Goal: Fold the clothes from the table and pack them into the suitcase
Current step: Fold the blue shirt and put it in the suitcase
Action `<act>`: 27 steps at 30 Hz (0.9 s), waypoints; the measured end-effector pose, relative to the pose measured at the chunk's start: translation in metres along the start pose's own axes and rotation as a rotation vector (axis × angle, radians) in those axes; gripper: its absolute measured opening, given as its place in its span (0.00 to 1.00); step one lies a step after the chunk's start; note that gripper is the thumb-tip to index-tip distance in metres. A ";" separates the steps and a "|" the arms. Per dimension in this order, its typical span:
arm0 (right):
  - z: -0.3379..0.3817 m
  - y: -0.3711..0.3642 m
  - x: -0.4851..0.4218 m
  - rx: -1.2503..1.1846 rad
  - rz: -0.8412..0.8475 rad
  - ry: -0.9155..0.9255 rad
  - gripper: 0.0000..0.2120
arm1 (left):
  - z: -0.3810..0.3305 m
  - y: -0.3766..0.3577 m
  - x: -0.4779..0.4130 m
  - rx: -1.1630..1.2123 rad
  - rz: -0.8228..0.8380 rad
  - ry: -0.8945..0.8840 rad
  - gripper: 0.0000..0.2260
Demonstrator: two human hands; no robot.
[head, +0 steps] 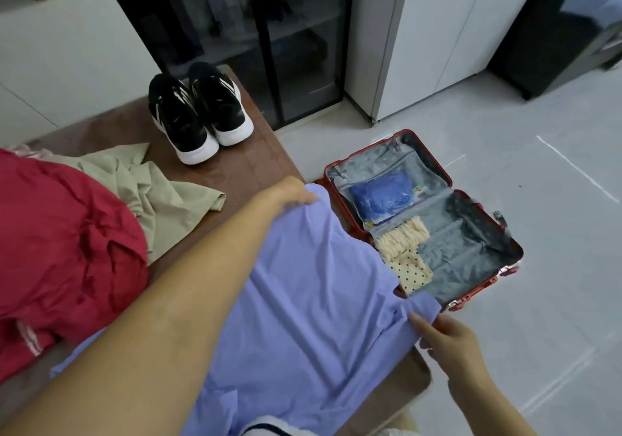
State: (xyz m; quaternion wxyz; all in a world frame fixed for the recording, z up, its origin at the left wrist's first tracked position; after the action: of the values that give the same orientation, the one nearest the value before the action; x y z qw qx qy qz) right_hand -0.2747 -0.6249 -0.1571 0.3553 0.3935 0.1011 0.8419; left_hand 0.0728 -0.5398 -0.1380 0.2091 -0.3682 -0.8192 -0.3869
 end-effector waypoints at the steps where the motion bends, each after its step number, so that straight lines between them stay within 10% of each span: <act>1: -0.004 0.001 -0.001 -0.006 -0.004 0.005 0.12 | -0.001 0.005 -0.003 0.058 -0.015 -0.020 0.12; 10: -0.046 0.026 -0.006 0.155 -0.076 -0.033 0.15 | 0.006 0.036 -0.018 0.357 -0.227 -0.151 0.16; 19: -0.029 0.015 -0.014 0.179 0.030 -0.070 0.10 | 0.024 0.017 0.028 0.088 -0.334 -0.238 0.30; 27: 0.014 -0.005 -0.019 0.598 -0.155 0.422 0.16 | 0.181 0.044 0.195 0.099 -0.673 -0.312 0.27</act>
State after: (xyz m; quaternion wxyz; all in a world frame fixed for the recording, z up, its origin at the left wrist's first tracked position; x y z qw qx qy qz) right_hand -0.2533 -0.6355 -0.1615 0.2587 0.2888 0.4429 0.8084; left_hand -0.0288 -0.2922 -0.1054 -0.0398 -0.1224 -0.9341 -0.3330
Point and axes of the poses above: each hand's wrist, its own x-axis away from the middle knuckle, its own y-axis out of the back of the hand, z = x × y, the point moved 2 cm from there along -x, towards the middle knuckle, and after that the axes turned 12 degrees about x, right-handed, at the moved point
